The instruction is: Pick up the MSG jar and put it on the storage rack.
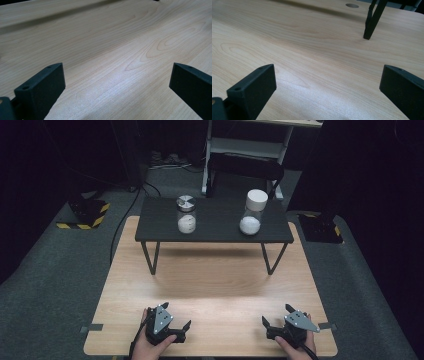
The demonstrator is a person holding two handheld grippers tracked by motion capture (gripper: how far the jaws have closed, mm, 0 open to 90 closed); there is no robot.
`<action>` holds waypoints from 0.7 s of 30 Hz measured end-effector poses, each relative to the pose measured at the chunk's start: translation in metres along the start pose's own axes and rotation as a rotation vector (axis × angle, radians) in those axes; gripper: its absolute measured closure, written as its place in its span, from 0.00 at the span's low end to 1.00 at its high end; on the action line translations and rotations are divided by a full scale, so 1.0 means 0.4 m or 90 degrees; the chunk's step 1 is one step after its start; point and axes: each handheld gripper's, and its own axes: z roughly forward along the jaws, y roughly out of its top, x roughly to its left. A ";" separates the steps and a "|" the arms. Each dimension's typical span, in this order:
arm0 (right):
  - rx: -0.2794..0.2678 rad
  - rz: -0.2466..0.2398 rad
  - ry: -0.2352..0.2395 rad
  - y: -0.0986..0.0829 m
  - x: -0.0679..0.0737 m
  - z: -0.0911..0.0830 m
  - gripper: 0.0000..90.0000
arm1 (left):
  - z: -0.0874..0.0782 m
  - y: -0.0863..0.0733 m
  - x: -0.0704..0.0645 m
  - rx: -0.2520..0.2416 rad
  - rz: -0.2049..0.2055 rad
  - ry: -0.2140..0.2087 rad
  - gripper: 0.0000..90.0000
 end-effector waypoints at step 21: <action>0.022 -0.003 0.009 0.016 -0.005 0.008 0.00 | -0.003 -0.002 0.001 -0.003 0.016 -0.010 0.01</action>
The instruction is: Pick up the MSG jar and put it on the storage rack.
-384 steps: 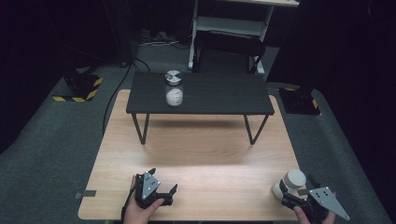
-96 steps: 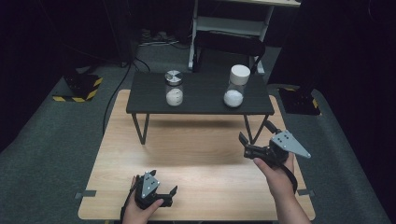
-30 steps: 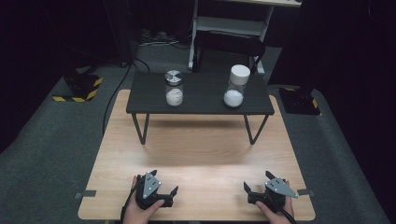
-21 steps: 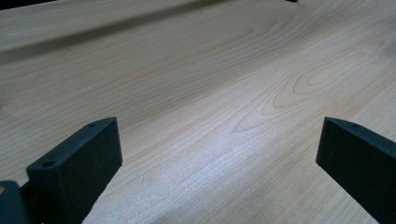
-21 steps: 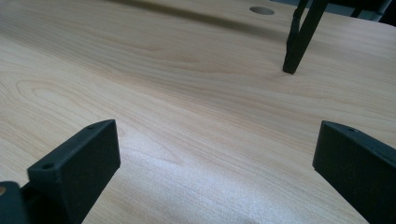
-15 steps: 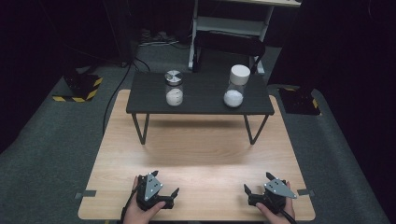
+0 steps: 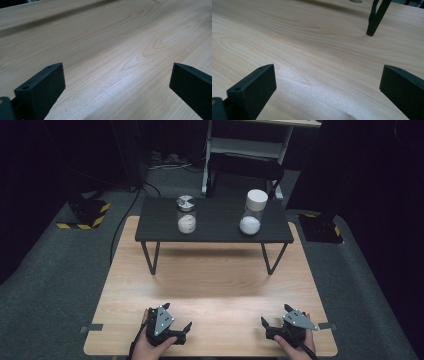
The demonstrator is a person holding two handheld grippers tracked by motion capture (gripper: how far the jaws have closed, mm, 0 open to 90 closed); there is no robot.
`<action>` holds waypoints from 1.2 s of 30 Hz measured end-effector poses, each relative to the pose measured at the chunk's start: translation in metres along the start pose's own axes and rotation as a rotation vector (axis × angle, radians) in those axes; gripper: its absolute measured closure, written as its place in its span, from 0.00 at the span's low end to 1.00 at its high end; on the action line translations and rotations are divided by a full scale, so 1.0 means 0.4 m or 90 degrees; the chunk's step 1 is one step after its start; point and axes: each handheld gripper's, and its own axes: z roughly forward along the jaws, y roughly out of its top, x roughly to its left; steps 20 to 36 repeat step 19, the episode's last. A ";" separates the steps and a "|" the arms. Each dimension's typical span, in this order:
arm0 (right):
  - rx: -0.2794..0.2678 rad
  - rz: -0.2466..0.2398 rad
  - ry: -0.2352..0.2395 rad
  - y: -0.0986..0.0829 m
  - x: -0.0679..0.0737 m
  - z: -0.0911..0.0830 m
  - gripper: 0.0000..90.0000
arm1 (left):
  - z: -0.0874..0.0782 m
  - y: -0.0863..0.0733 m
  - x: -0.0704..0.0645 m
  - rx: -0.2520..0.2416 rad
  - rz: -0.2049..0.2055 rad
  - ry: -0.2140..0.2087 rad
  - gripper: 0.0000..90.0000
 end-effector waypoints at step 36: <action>-0.004 -0.005 0.018 -0.003 -0.011 -0.001 0.00 | 0.001 0.007 -0.007 0.013 -0.001 0.010 0.01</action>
